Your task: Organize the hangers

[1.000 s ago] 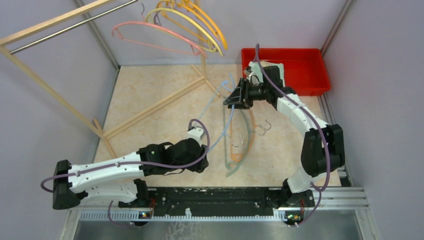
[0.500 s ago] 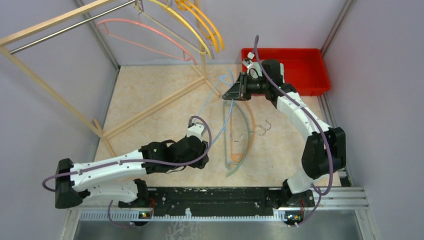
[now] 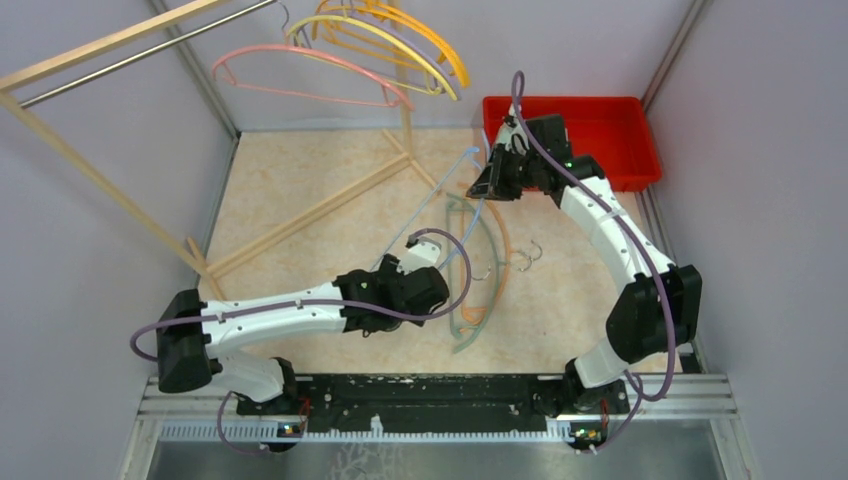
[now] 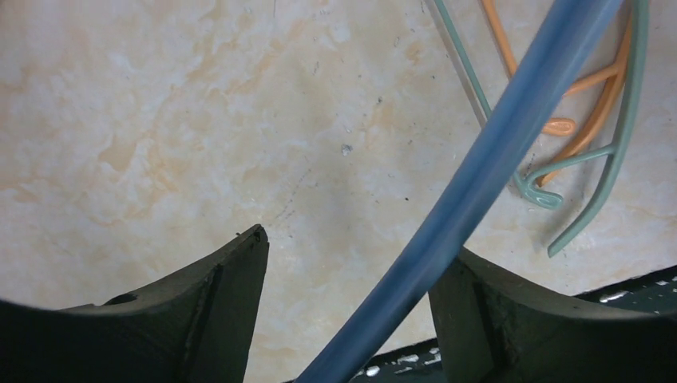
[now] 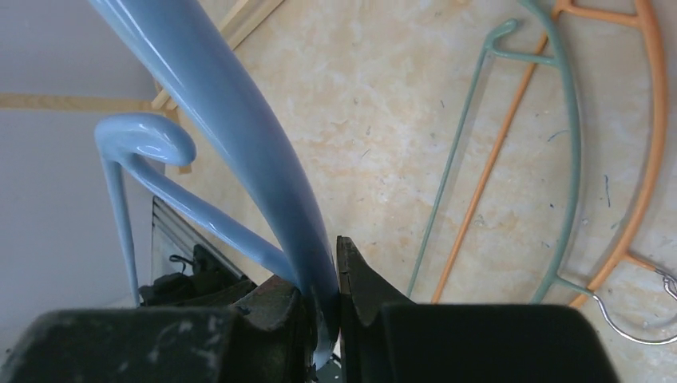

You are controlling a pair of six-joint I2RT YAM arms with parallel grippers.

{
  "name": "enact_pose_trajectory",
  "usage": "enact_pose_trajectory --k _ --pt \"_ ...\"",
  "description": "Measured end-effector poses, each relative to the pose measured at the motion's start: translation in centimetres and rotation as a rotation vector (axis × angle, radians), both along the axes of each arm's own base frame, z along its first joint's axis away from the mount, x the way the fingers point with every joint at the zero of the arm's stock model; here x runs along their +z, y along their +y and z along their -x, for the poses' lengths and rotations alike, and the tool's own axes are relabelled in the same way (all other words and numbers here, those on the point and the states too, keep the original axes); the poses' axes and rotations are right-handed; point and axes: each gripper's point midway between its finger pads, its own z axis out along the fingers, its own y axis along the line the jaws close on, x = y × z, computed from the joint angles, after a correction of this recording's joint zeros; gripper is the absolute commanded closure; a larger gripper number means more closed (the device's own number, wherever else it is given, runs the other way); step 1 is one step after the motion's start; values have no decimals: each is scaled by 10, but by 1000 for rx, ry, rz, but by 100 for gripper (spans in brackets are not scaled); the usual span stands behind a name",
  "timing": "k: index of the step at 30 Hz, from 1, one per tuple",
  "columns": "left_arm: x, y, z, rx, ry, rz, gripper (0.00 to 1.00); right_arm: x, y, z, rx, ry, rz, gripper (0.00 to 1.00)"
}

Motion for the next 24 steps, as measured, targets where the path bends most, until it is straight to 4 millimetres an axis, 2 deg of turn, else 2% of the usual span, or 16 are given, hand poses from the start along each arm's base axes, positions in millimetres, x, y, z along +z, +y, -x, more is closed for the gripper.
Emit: enact_pose_trajectory --k 3,6,10,17,24 --pt "9 -3 -10 -19 -60 -16 18 -3 -2 1 -13 11 15 100" --pt "33 -24 -26 -42 -143 57 17 -9 12 21 48 62 18 100" --pt "54 -44 -37 -72 -198 142 16 -6 27 37 138 71 -13 100" --pt "58 -50 -40 -113 -204 150 19 -4 25 37 149 84 5 100" --pt "55 -41 -34 -117 -184 175 39 -7 25 36 140 150 41 100"
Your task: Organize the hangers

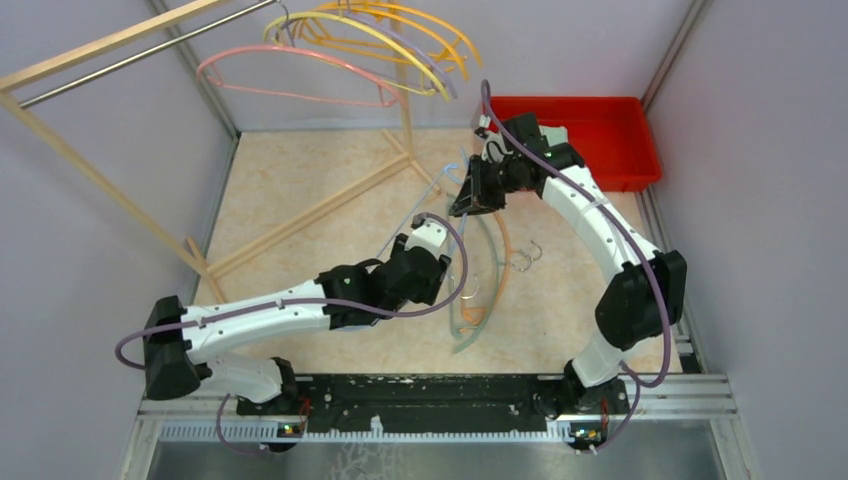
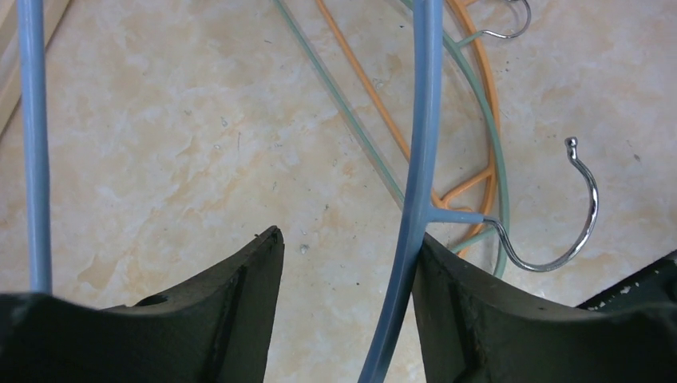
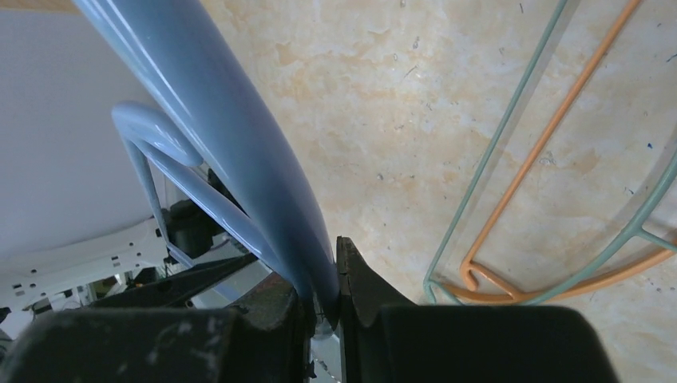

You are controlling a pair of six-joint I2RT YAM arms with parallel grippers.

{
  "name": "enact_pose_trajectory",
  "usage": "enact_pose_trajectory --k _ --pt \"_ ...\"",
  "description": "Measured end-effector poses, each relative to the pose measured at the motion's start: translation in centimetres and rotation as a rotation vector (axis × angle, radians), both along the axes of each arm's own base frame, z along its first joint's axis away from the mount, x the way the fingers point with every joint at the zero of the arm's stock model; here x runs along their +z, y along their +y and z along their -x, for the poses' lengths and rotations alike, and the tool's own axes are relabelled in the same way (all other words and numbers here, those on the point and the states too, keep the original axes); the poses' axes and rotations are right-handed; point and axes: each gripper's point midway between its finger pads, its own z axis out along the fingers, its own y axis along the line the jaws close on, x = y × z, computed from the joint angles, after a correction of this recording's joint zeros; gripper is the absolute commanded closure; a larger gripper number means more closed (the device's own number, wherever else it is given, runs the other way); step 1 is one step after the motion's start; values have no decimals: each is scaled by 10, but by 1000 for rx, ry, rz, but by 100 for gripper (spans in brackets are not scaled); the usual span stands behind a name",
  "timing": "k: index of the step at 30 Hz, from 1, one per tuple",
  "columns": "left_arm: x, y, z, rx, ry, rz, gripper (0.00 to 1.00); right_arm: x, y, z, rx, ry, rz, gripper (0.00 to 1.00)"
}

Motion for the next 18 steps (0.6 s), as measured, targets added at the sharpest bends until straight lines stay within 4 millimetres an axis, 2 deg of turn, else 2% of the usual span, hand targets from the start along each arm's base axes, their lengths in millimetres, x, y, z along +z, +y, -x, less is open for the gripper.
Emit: enact_pose_trajectory --k 4,7,9,12,14,17,18 --pt "3 4 8 -23 22 31 43 5 3 -4 -2 10 8 100" --pt "-2 13 13 -26 41 18 40 10 3 -14 -10 -5 16 100" --pt "-11 22 18 -19 66 -16 36 11 1 -22 -15 -14 28 100" --pt "-32 39 25 -2 110 -84 35 11 -4 -30 -24 -15 39 100" --pt "-46 51 29 5 127 -119 45 11 -6 -29 -21 2 37 100" --pt "-52 59 34 0 136 -125 80 10 -2 -22 -3 27 32 100" --pt "-53 60 36 -32 134 -140 88 10 -1 -22 -3 31 25 100"
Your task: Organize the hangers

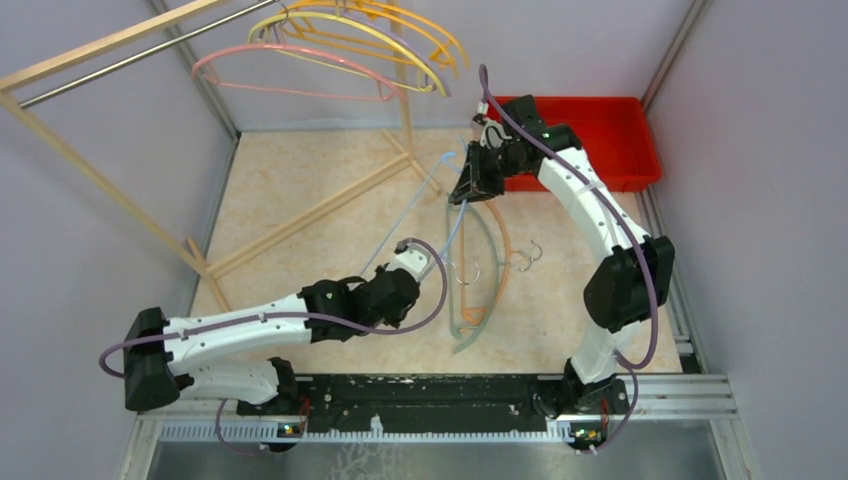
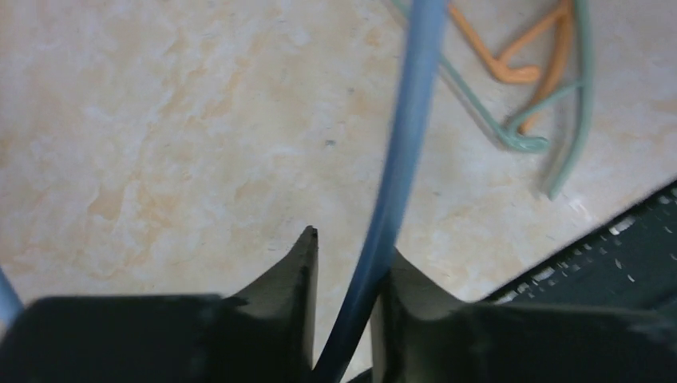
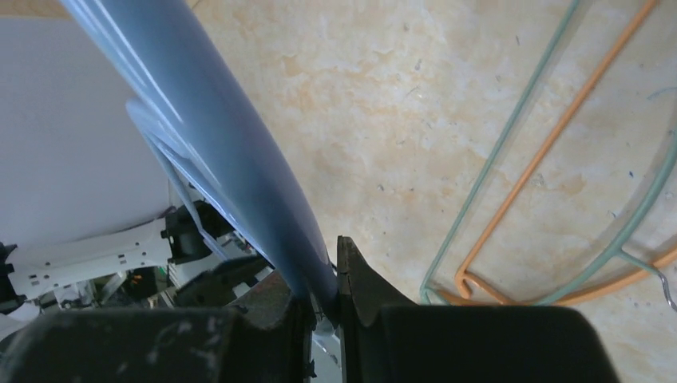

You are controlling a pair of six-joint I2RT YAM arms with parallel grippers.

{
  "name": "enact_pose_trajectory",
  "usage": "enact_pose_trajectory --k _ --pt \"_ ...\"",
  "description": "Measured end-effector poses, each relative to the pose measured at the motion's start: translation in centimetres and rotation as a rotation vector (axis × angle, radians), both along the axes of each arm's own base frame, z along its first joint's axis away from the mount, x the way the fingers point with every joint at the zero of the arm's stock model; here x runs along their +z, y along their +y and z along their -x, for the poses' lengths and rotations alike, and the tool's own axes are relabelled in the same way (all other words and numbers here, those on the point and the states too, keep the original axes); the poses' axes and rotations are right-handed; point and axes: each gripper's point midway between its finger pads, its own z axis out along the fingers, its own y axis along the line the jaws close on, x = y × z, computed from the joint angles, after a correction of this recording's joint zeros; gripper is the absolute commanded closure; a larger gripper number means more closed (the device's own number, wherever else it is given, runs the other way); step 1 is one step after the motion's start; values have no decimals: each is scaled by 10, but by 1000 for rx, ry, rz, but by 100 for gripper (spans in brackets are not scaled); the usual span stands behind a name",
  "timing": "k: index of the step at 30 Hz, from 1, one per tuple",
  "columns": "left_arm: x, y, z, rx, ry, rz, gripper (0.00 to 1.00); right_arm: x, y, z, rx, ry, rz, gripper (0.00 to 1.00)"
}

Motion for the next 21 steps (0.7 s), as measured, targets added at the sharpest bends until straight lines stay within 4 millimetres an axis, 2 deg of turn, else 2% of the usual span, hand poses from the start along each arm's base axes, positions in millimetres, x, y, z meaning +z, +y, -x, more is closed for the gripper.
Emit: enact_pose_trajectory --k 1,3,6,8,9,11,13,17,19,21 --pt "0 -3 3 -34 4 -4 97 2 2 0 13 -6 -13 100" --pt "-1 -17 16 -173 11 -23 100 5 10 -1 50 -40 -32 100" --pt "-3 -24 23 -242 15 -36 100 6 14 0 78 -62 -36 70" --pt "-6 -25 20 -219 23 -30 100 7 13 -1 62 -46 -47 43" --pt "-8 -22 18 -165 35 -21 100 7 8 -3 41 -37 -49 30" --pt "-12 -13 12 -87 58 -14 100 5 -11 -12 -32 -21 -53 12" --pt "-13 -5 5 -6 62 5 100 -2 -37 -20 -126 -5 -53 7" --pt "-12 6 13 77 100 75 100 -14 -86 -26 -303 8 -59 6" --pt "-4 11 19 118 125 135 100 -19 -92 -24 -335 15 -62 5" --pt "8 14 24 158 146 213 100 -26 -90 -22 -338 26 -66 4"
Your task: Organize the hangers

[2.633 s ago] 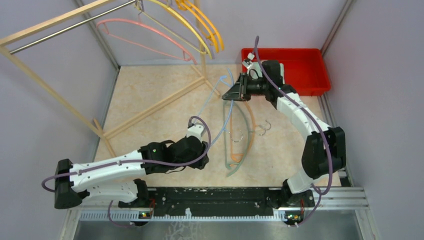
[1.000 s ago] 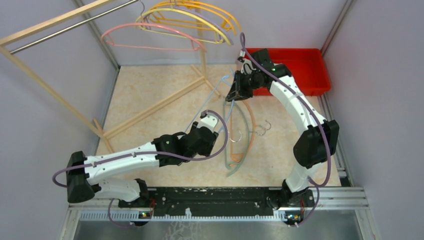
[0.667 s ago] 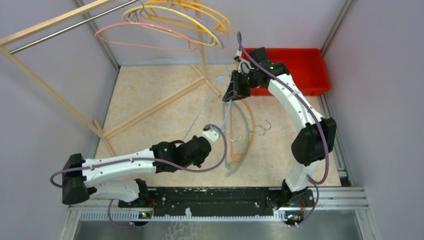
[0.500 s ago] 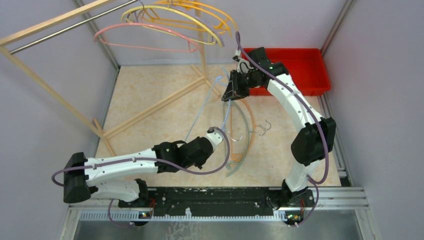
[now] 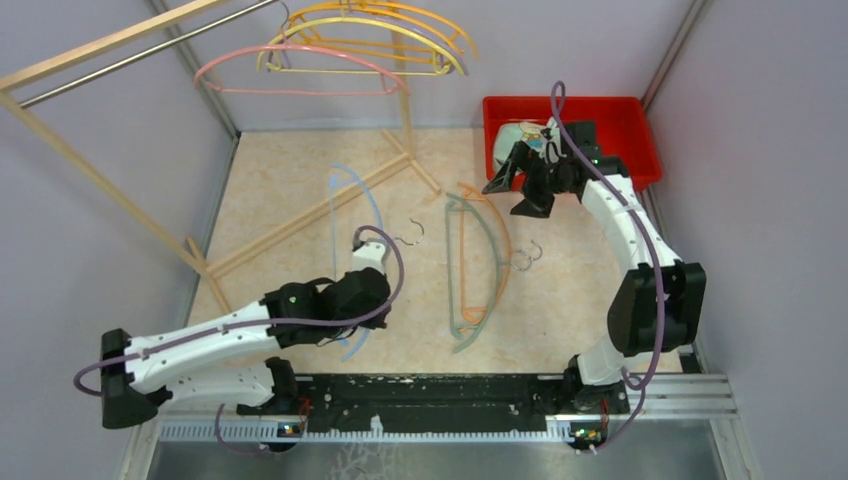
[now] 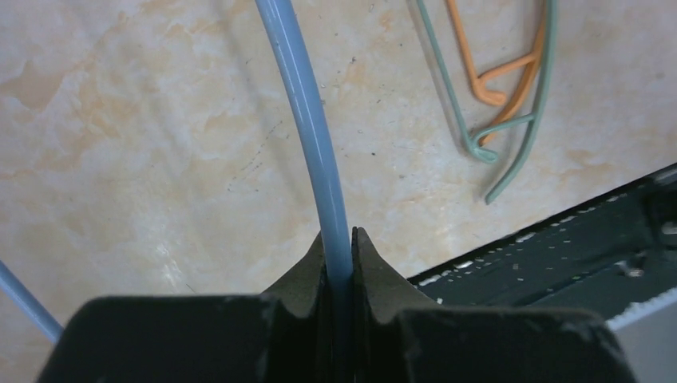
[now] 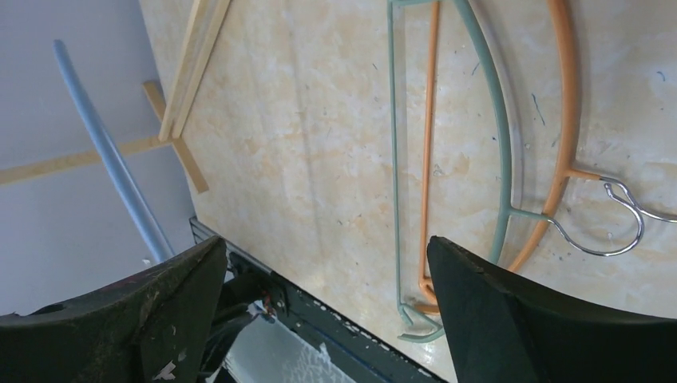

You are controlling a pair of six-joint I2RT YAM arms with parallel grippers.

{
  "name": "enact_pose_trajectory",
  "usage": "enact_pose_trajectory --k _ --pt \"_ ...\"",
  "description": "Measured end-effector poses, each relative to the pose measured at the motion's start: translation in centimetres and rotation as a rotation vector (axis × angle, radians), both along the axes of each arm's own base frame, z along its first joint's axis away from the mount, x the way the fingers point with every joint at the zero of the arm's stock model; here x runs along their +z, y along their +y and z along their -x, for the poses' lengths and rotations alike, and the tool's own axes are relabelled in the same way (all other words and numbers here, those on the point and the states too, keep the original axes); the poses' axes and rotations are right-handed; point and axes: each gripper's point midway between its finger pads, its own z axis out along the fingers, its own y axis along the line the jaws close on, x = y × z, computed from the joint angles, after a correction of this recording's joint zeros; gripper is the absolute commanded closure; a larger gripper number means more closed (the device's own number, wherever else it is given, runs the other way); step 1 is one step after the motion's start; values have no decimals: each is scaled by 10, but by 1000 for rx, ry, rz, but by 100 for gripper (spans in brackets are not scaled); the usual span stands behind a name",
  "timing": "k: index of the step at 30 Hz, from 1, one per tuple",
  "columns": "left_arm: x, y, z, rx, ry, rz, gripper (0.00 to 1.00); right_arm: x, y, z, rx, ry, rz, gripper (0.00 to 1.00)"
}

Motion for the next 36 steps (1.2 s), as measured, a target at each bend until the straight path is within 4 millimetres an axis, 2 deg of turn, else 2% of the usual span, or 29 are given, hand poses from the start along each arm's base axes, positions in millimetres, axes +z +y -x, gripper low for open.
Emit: enact_pose_trajectory --k 3,7,12,15,18,23,26,29,33,36 --pt "23 4 5 79 20 128 100 -14 0 2 -9 23 5 3" --pt "66 13 0 193 -21 323 100 -21 -3 0 -18 25 38 2" --pt "138 36 -24 368 -178 525 100 -29 -12 -10 -18 9 115 1" --pt "176 46 -42 454 -291 583 100 -34 -16 -10 -15 7 160 1" --pt "205 59 -60 534 -398 609 100 -38 -16 -8 -1 5 195 1" --pt "247 92 -85 690 -526 634 100 -41 -9 -5 28 -9 225 1" --pt "272 104 -93 739 -595 650 100 -41 -9 -5 30 -11 230 1" --pt "291 110 -106 764 -661 663 100 -41 -10 -5 31 -13 234 1" --pt "310 112 -138 791 -710 664 100 -41 -10 -5 34 -15 234 1" --pt "311 105 -164 768 -713 661 100 -38 -9 -6 33 -21 233 1"
